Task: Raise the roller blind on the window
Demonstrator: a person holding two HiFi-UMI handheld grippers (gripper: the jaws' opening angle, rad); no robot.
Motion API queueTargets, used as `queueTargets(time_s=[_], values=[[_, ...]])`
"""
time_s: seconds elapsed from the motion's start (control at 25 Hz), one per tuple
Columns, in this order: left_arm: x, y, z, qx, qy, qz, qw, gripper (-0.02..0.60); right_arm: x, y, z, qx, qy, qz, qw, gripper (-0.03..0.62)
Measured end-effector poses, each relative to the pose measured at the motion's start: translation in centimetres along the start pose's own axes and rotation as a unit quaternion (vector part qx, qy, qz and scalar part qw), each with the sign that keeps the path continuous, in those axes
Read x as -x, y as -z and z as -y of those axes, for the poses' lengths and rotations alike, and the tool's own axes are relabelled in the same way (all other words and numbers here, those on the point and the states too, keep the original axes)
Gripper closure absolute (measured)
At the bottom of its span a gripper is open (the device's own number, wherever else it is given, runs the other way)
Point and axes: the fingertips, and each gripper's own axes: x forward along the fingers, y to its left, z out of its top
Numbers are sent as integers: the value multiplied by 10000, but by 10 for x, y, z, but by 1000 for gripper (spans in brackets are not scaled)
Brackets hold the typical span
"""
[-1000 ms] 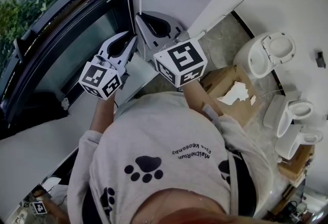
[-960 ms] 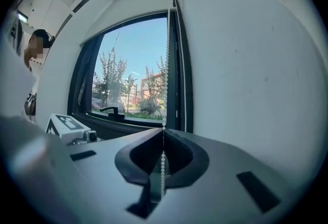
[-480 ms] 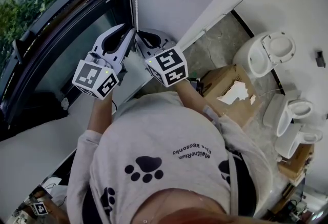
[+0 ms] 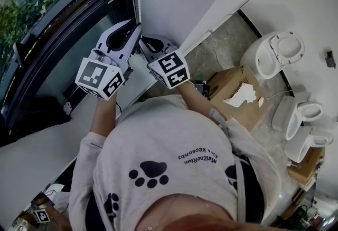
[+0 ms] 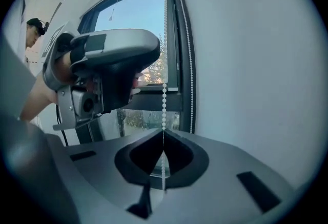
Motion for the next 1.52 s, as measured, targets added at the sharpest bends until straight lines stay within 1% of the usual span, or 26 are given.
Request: queueTargets(time_s=[0.16, 0.28, 0.32, 0.36, 0.48, 0.6, 0.76, 0.92, 1.12, 1.24, 1.32, 1.44, 1.48, 1.52], values=[[-5, -5, 3, -93, 73, -19, 9999, 512, 0, 4, -7, -4, -87, 12, 10000, 585], [-9, -10, 4, -167, 90, -3, 9998, 514, -2, 8, -12, 87, -170, 2, 9998, 585], [-10, -11, 3, -200, 89, -11, 9998, 532, -2, 9, -14, 117, -187, 16, 9998, 585], [-10, -11, 3, -232, 90, -31, 9997, 567, -2, 9, -15, 136, -191, 30, 9997, 585], [-11, -9, 4, -212, 134, -135, 9996, 571, -1, 13, -16, 149, -178, 11, 9997, 585], [-11, 3, 5, -194, 168, -357, 9990, 572, -1, 23, -15, 111, -167, -70, 9998, 585], [-11, 22, 5, 23, 183, -472, 9987, 572, -2, 41, -14, -50, -189, -208, 9996, 585], [-11, 43, 5, 110, 177, -640, 9977, 572, -5, 61, -12, -82, -170, -381, 9991, 585], [-10, 67, 1, 266, 165, -781, 9965, 572, -8, 86, -9, -374, -191, -647, 9970, 585], [-9, 77, -1, 385, 142, -799, 9960, 572, -10, 96, -8, -316, -169, -745, 9966, 585], [-9, 81, -1, 420, 130, -790, 9959, 572, -12, 100, -7, -401, -190, -731, 9963, 583], [-9, 83, 0, 449, 133, -739, 9962, 572, -11, 111, -9, -549, -298, -949, 9935, 582], [-9, 83, 1, 456, 137, -730, 9962, 572, -10, 112, -10, -563, -331, -968, 9932, 578], [-9, 83, 1, 457, 142, -725, 9962, 572, -8, 111, -11, -598, -352, -918, 9934, 548]])
